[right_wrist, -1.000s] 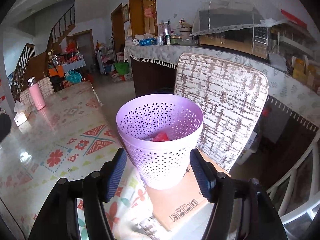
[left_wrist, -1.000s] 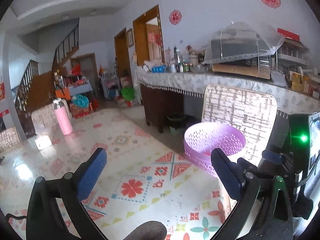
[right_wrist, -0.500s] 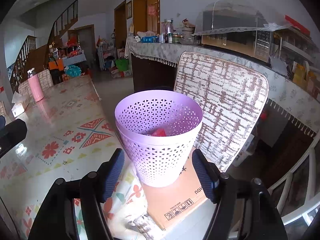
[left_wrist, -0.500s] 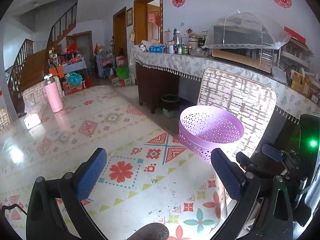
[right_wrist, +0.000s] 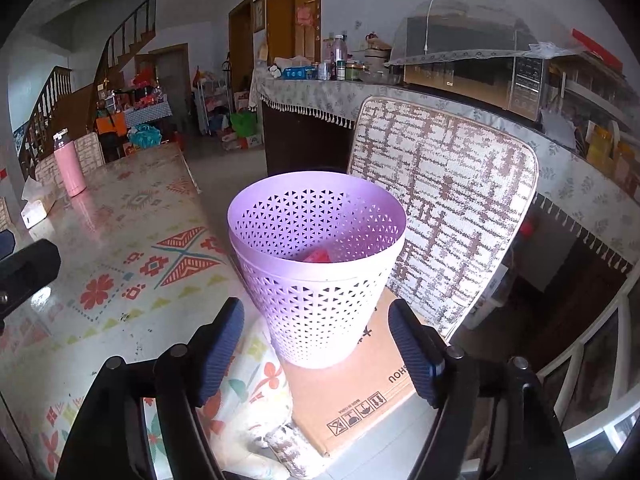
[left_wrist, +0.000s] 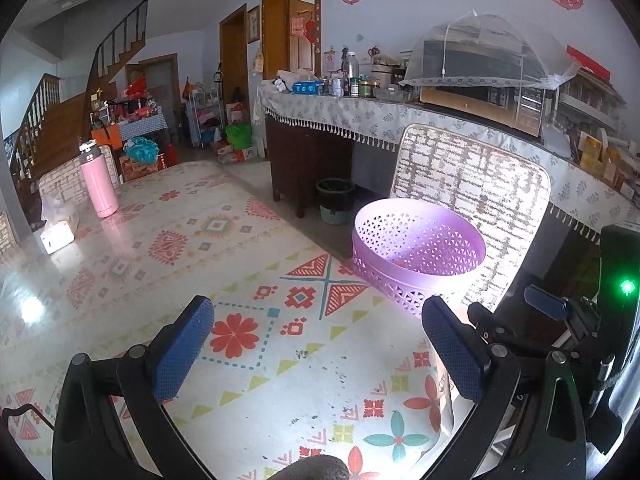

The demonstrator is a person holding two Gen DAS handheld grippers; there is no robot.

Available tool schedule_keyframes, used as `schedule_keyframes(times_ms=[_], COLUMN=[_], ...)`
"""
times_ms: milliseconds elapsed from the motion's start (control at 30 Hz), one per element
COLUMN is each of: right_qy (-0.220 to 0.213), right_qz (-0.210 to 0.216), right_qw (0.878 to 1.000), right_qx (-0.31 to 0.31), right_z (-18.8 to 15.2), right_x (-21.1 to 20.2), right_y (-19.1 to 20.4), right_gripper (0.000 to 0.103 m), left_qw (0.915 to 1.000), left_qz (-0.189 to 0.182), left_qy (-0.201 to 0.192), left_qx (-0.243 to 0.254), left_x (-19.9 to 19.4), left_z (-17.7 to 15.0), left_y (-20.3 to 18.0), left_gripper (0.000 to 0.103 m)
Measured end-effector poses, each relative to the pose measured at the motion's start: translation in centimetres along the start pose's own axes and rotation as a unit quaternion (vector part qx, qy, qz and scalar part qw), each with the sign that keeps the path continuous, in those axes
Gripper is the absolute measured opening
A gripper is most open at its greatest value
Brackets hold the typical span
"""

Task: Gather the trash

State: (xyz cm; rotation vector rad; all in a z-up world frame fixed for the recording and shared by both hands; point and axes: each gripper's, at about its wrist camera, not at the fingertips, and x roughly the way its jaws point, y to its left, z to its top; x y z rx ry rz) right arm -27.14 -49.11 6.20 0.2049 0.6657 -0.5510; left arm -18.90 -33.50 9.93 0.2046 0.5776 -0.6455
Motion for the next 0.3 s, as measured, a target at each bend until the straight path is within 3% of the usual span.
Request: schedule_keyframes(times_ms=[300], right_qy=[0.007], right_qz=[-0.001], right_qw=[1.000], right_qx=[0.003], right_z=[-0.21], right_x=[0.18], right_y=[-0.19], right_gripper=[0.081], left_qw=[0.9998], left_qz=[-0.016], left_qy=[0.014], left_qx=[0.004], left_x=[0.33], left_z=[-0.29], left_y=[-0.38], left_gripper=[0.103])
